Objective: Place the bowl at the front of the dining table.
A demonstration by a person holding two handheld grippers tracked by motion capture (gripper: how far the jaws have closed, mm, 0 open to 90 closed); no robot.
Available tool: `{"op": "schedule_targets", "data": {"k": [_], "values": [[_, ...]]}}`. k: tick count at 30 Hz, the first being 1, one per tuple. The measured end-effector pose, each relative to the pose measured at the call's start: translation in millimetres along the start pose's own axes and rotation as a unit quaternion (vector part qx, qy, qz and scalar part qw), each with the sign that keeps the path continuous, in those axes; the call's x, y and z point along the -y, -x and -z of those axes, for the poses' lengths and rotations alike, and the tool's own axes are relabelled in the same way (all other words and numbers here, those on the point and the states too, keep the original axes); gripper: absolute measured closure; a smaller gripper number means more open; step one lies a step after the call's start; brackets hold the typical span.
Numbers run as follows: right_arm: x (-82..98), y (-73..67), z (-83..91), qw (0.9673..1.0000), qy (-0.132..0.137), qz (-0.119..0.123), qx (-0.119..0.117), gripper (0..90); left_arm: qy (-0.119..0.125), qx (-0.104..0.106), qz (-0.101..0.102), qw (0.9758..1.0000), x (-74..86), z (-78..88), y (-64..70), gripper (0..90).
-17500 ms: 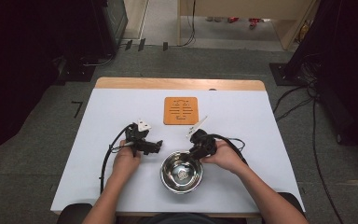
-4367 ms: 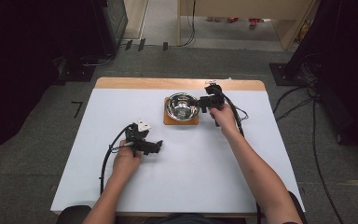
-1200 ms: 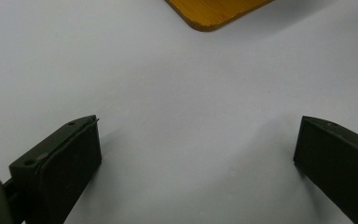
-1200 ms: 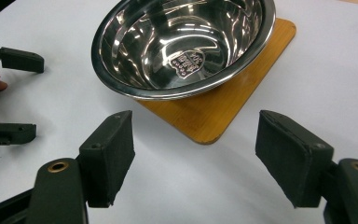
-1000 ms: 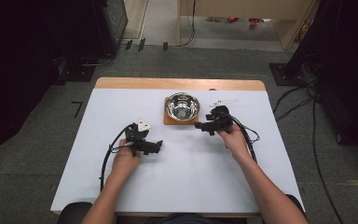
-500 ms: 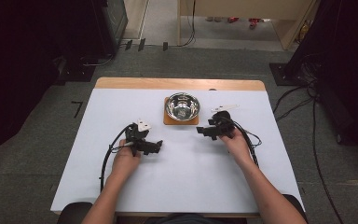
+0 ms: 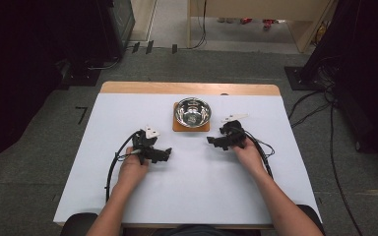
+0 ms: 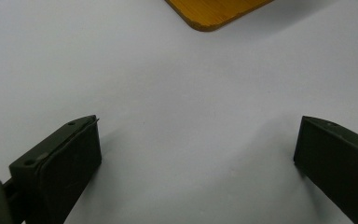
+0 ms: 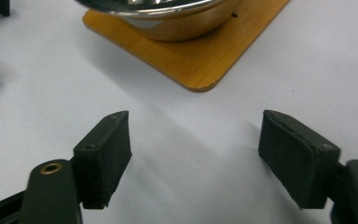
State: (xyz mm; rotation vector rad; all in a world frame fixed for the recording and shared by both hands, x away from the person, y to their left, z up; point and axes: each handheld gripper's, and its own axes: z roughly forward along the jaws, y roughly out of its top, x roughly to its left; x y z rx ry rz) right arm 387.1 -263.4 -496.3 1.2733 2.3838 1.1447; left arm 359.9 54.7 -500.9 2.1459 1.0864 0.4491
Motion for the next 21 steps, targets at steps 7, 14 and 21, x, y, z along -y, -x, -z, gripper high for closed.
{"op": "schedule_targets", "data": {"k": [7, 14, 21], "values": [[6.6, -6.2, -3.3, 0.9995, 0.016, 0.027, 0.008, 15.1, 0.0, 0.0, 0.0, 1.0, 0.0, 0.0, 0.0, 0.4], [6.6, -14.0, -6.3, 0.9978, 0.006, 0.056, 0.036, 14.5, 0.0, 0.0, 0.0, 1.0, 0.0, 0.0, 0.0, 0.4], [6.5, -14.3, -6.6, 0.9975, 0.005, 0.06, 0.038, 14.3, 0.0, 0.0, 0.0, 1.0, 0.0, 0.0, 0.0, 0.4]]}}
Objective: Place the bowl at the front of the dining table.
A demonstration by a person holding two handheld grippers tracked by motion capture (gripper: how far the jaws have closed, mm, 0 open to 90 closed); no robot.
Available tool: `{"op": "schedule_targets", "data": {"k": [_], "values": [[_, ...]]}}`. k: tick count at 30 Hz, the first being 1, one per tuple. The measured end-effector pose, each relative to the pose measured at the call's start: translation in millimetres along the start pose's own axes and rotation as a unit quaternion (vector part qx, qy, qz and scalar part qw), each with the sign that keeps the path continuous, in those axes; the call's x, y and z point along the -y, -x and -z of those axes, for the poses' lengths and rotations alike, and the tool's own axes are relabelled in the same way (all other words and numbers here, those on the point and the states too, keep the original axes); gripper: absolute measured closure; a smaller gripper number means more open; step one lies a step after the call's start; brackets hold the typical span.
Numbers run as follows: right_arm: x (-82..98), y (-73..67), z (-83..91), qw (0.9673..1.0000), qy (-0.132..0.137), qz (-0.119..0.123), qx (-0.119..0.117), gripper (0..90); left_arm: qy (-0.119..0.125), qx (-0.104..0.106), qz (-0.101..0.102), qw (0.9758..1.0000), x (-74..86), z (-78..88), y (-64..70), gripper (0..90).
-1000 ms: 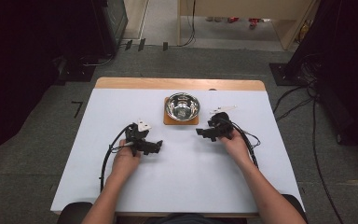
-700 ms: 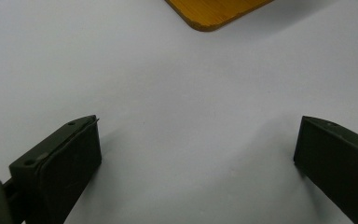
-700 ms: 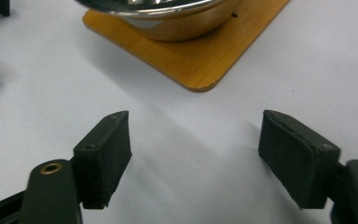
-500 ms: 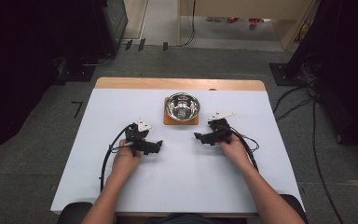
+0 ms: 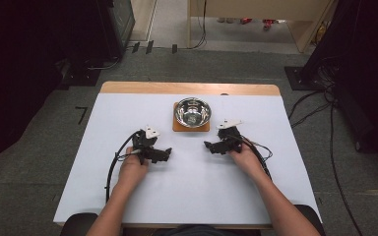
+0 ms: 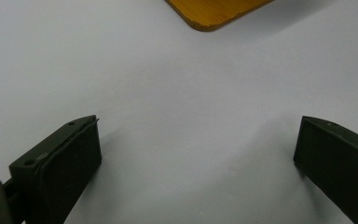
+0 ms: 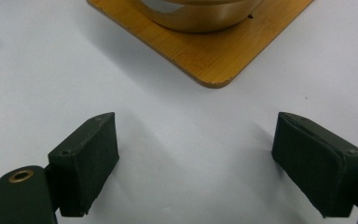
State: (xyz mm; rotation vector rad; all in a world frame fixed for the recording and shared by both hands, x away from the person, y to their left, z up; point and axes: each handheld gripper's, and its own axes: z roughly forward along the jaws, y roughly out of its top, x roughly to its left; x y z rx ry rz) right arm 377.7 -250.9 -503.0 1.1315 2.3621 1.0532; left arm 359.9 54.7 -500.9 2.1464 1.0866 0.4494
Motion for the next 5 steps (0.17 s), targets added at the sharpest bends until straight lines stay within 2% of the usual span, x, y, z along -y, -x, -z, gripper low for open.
{"op": "schedule_targets", "data": {"k": [5], "values": [[0.0, 0.2, 0.0, 1.0, 0.0, 0.0, 0.0, 14.3, 0.0, 0.0, 0.0, 1.0, 0.0, 0.0, 0.0, 0.4]]}}
